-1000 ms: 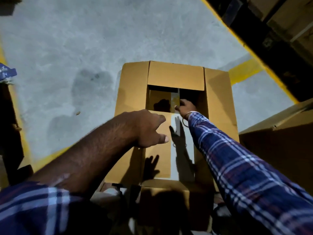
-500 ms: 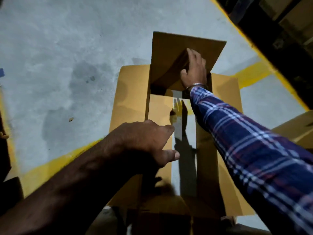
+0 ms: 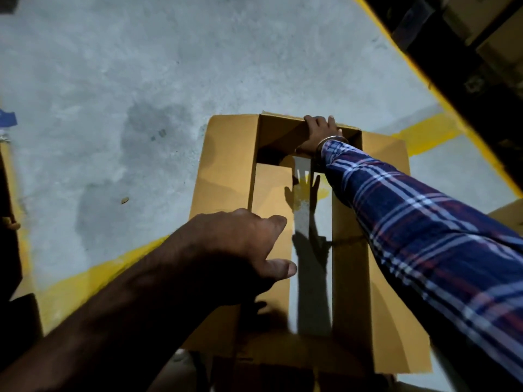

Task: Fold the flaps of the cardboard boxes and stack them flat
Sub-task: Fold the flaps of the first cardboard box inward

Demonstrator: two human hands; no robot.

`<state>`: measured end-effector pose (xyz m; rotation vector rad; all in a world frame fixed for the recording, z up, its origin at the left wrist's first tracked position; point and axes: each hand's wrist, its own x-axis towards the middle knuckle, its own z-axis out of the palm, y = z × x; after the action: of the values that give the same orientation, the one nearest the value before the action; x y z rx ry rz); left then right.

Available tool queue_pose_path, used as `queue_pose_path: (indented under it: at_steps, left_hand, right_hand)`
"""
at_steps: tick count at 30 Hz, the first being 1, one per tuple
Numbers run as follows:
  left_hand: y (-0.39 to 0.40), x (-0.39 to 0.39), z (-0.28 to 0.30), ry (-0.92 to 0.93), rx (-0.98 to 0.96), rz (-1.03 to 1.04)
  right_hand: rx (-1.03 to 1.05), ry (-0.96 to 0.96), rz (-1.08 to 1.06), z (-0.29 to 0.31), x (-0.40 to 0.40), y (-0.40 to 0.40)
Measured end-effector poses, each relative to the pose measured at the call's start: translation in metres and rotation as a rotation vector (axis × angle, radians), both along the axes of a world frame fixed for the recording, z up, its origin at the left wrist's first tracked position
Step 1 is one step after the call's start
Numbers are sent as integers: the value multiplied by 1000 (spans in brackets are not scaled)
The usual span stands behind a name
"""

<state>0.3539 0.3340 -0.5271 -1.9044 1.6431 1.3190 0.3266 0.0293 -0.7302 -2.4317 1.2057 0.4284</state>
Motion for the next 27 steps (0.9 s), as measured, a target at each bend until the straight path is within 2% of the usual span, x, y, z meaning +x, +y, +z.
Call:
queue_pose_path:
  at_steps: [3,6,9,11,13,15,17,18,23,27]
  left_hand:
    - [14,-4,13,-53,-78,68]
    - [25,-7,27,-89,-127,104]
    - [29,-8,33,-81,-165,124]
    - [31,-8,35,-75,-166,140]
    - [33,-9,38,-69,-174,166]
    - [38,-10,42,-71,-181,196]
    - [42,-12,45,-84,-186,211]
    - [43,-12,46,-86,-198,218]
    - [58,-15,49,-81,-236,244]
    - [68,-12,52,-86,-251,270]
  right_hand:
    - [-52,-114,-4,4,-21,18]
    - [-80,-252,-64,0,-57,72]
    - [82,-258,-70,1,-100,148]
    - [347,-119,-32,4,-126,203]
    - [577,109,22,11,-147,257]
    - [712,289,107,20,-166,307]
    - [804,306,125,25,-182,349]
    - [795,285,120,26,-186,368]
    - [303,229,146,25,-187,426]
    - [175,134,146,40,-192,423]
